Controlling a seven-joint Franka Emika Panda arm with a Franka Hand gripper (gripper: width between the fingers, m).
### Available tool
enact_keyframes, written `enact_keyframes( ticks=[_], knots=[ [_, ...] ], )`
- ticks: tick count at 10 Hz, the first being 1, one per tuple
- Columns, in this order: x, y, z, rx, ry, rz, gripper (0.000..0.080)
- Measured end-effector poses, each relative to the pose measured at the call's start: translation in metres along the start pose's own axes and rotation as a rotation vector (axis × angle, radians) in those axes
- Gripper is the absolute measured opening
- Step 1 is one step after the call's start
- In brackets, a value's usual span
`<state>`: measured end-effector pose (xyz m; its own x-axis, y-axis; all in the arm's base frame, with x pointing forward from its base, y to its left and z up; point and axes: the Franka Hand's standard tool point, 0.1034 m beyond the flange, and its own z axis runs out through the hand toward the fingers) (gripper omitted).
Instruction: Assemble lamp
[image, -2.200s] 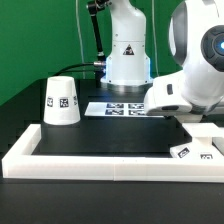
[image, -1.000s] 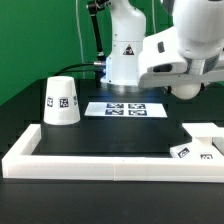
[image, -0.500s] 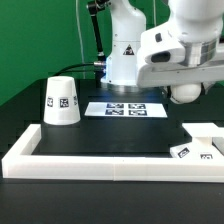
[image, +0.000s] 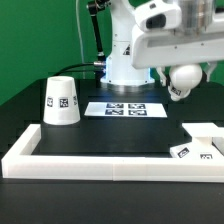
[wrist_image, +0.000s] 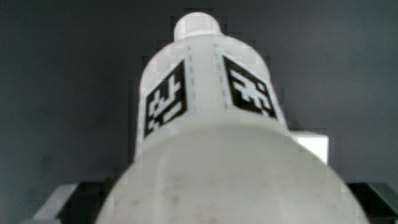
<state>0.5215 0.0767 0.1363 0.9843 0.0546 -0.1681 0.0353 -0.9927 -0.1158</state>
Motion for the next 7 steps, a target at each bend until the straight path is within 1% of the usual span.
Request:
enact_keyframes(
  ticks=[1,3,4,5,6,7],
  knots=[
    [0.006,0.001,-0.002,-0.006,0.082,0.001,0.0576],
    [0.006,0.005,0.001,-0.023,0.228,0.0,0.0576],
    [0.01,0.006,0.001,-0.03,0.291,-0.001,0.0576],
    [0.013,0.008,0.0,-0.04,0.381,-0.002,0.0576],
    [0.017,0.009,-0.004,-0.047,0.434,-0.013,0.0576],
    [0.023,0.009,-0.014,-0.049,0.468,-0.018,0.0576]
  ],
)
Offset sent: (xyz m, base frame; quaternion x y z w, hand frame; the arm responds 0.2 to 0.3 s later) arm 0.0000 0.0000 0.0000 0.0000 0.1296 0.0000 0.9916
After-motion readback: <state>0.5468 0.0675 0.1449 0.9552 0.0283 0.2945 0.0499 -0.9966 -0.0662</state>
